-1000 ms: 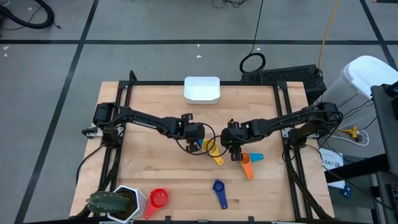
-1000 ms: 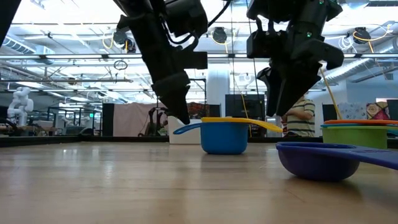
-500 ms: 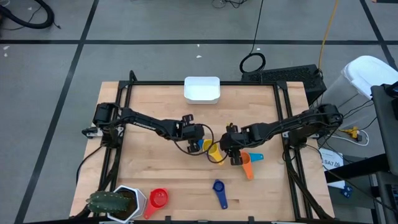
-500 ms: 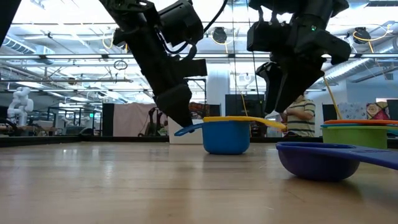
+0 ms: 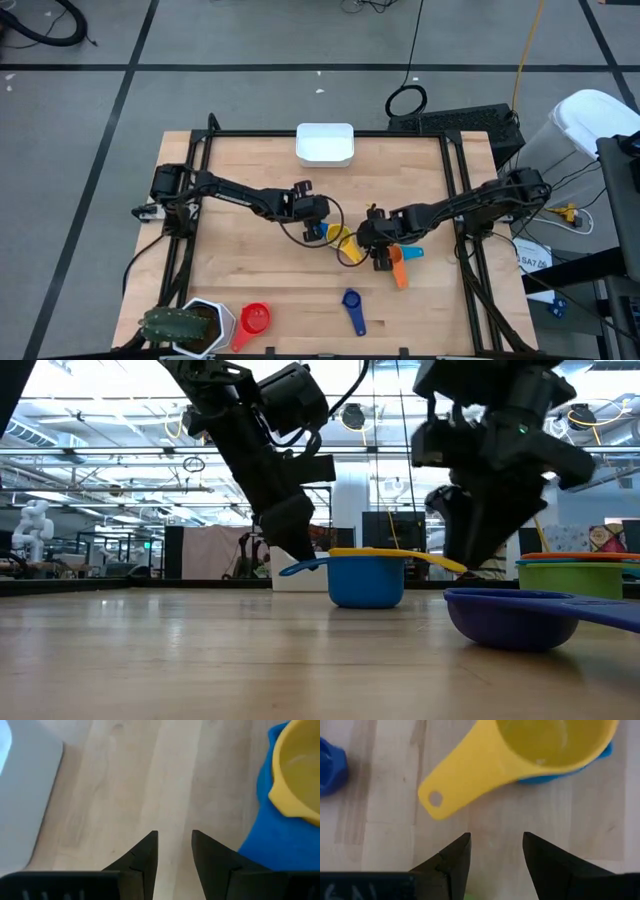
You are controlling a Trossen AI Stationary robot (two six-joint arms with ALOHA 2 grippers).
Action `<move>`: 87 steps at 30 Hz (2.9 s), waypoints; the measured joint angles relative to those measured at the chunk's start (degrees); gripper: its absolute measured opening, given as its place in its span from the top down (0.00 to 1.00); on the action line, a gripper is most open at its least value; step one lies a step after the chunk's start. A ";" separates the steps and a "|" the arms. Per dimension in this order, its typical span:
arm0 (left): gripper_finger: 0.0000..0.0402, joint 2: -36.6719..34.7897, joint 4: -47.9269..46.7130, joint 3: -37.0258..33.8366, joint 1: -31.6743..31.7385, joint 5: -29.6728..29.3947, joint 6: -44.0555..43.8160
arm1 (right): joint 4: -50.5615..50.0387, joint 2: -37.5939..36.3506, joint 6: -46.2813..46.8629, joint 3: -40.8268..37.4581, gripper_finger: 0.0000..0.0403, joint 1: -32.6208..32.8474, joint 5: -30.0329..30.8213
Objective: Nest measuring cups in basket
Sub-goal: Adjust the left nested measuring cups
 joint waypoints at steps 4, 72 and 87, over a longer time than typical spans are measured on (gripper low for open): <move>0.70 1.06 -0.02 0.00 -0.11 0.31 -0.05 | 2.06 0.00 0.11 -1.20 0.58 0.05 0.24; 0.70 4.54 -5.89 0.08 -7.58 4.56 -13.43 | 7.36 -9.94 1.54 1.65 1.00 6.19 7.37; 0.70 4.58 -5.83 0.07 -7.54 4.35 -14.40 | 15.80 7.30 6.95 7.08 1.00 15.01 3.31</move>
